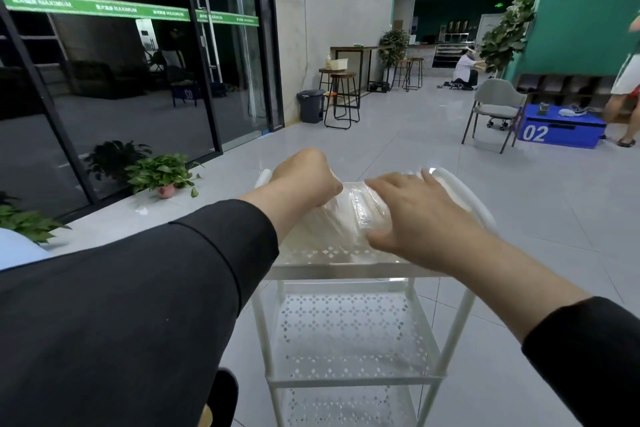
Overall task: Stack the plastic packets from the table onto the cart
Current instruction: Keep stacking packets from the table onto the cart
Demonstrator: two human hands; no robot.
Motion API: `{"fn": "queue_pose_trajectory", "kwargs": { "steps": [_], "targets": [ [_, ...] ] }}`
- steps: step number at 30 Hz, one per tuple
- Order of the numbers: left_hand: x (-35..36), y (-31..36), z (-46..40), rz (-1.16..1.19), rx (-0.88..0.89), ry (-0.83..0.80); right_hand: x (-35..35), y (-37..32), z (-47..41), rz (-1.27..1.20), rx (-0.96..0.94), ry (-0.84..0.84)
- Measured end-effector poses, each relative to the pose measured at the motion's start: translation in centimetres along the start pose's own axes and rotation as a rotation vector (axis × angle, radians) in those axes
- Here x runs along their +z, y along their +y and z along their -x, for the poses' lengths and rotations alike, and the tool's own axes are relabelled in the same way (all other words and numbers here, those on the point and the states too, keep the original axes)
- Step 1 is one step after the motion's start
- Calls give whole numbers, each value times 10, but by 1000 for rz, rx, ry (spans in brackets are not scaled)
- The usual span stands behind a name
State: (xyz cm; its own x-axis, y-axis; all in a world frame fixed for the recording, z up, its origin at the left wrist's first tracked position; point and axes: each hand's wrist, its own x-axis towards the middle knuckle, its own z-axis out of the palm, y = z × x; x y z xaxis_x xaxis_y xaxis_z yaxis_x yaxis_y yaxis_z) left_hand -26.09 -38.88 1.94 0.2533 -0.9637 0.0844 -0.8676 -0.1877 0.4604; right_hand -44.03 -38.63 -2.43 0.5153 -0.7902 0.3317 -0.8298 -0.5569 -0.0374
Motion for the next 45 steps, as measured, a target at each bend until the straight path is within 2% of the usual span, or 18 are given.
{"fn": "queue_pose_trajectory", "kwargs": {
  "steps": [2,6,13,26,39,45],
  "targets": [
    [-3,0,1,3,7,8,8,-2,-1,94,-33,-96],
    [-1,-1,0,7,20,10,16,-6,-9,102,4,-167],
    [2,-1,-1,-26,28,12,21,-9,-23,200,-47,-164],
    [2,-6,-3,-1,56,16,25,-7,-19,123,-38,2],
    [-3,3,-8,-15,35,20,34,3,-13,-183,184,235],
    [6,14,-11,-23,42,2,31,2,-12,-238,256,266]
  ]
}}
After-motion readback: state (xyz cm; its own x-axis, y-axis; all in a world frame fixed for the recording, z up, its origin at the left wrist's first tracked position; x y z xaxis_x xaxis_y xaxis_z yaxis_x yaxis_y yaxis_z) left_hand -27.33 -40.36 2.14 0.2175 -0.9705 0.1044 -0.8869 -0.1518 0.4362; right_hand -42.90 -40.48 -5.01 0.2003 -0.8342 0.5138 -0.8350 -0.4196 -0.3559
